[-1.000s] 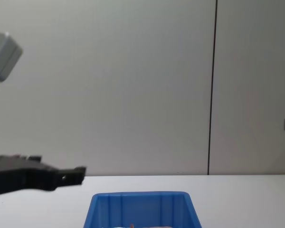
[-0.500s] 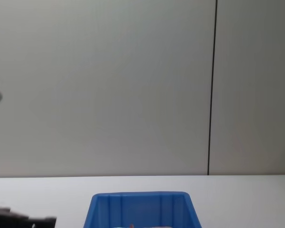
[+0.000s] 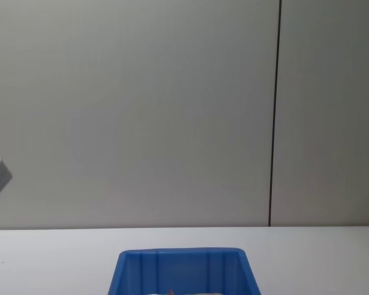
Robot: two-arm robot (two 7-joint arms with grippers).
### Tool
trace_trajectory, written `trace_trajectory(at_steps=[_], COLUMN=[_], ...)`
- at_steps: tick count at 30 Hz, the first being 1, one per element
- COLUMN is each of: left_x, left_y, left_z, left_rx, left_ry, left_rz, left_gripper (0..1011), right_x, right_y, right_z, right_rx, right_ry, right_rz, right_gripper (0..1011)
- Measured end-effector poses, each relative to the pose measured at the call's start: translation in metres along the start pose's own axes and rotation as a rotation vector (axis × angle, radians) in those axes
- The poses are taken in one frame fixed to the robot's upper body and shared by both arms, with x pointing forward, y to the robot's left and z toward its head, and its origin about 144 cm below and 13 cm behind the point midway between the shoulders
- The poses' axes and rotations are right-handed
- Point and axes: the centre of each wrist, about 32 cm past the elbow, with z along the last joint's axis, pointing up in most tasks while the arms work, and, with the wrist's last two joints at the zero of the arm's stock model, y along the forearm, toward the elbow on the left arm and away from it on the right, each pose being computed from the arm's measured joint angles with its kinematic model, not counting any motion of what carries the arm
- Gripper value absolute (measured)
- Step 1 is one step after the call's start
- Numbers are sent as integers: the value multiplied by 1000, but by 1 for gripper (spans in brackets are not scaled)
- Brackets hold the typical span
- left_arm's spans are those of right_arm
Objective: Pick up the two dolls from the table and place them into the box.
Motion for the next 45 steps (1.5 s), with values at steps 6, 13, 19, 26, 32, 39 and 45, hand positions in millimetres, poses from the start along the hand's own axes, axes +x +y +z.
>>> trace_trajectory(at_steps=[6,13,19,26,32,39,45], left_x=[7,10,12,13,13,12,11], left_y=[-12,-18,-21,-24,-24,-21,-16], left_z=[-3,-5,-6,-6,-6,-7,-3], left_rx=[36,59,70,75,75,30,-30], left_ry=[17,28,34,38,38,32,22], left_rz=[2,3,4,5,5,14,19], left_gripper=[1000,925,760,586,538,501,462], right_x=[1,1,1,1,1,1,1], right_y=[0,-1,-1,-1,-1,-1,-1], right_z=[0,0,0,0,0,0,0], right_rx=[1,3,3,4,4,4,3], right_ry=[1,1,1,2,2,2,2], right_rz=[-4,-7,-8,-9,-10,-10,-10], right_gripper=[1001,1001,1001,1001,1001,1001,1001])
